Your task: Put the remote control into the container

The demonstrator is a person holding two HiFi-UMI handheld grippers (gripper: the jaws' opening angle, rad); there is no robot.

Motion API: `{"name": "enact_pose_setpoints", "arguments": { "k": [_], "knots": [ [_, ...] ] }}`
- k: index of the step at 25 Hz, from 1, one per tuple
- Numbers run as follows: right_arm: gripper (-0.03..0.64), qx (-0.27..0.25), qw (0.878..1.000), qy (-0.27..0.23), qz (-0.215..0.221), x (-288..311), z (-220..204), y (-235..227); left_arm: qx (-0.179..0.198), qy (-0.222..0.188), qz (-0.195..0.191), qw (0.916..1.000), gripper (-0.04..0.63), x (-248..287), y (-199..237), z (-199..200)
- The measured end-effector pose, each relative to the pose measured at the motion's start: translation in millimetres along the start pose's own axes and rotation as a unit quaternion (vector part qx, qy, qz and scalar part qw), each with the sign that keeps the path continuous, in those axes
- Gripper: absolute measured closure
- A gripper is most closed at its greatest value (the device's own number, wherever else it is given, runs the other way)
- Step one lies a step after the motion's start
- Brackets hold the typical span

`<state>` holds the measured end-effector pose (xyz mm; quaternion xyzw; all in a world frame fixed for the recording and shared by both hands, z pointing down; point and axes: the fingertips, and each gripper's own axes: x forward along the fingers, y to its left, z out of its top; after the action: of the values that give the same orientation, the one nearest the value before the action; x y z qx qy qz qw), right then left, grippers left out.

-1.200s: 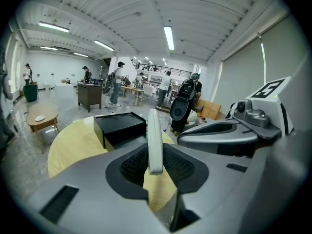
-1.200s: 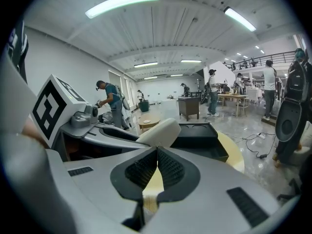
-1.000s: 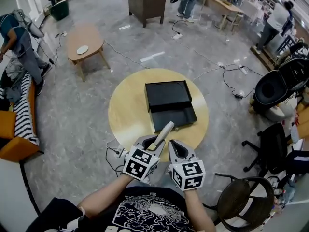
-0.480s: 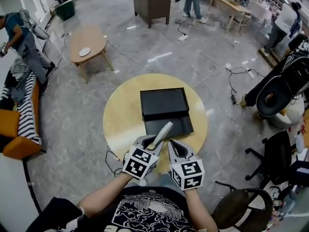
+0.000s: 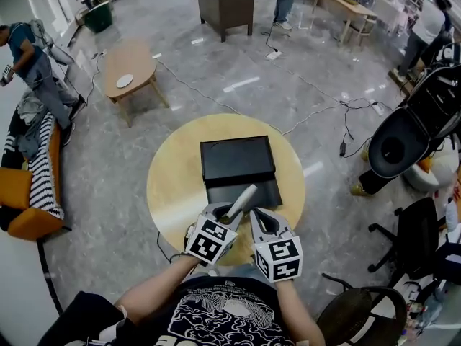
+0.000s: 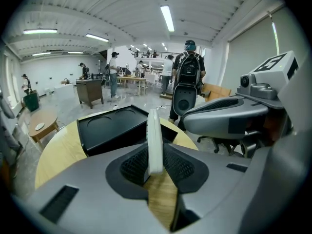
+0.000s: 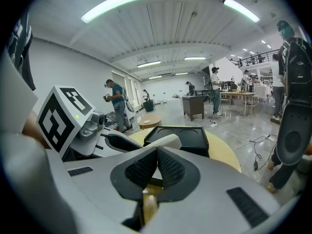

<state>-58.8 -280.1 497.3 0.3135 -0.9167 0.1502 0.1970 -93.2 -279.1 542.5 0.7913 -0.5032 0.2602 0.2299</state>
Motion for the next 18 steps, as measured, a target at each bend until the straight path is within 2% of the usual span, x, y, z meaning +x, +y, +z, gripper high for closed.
{"name": "enact_pose_setpoints", "arguments": {
  "k": [18],
  "knots": [
    [0.594, -0.006, 1.000, 0.015, 0.010, 27.7, 2.6, -40.2, 0.021, 0.051, 0.012, 0.9984, 0.495, 57.8, 22.3, -5.0]
  ]
}}
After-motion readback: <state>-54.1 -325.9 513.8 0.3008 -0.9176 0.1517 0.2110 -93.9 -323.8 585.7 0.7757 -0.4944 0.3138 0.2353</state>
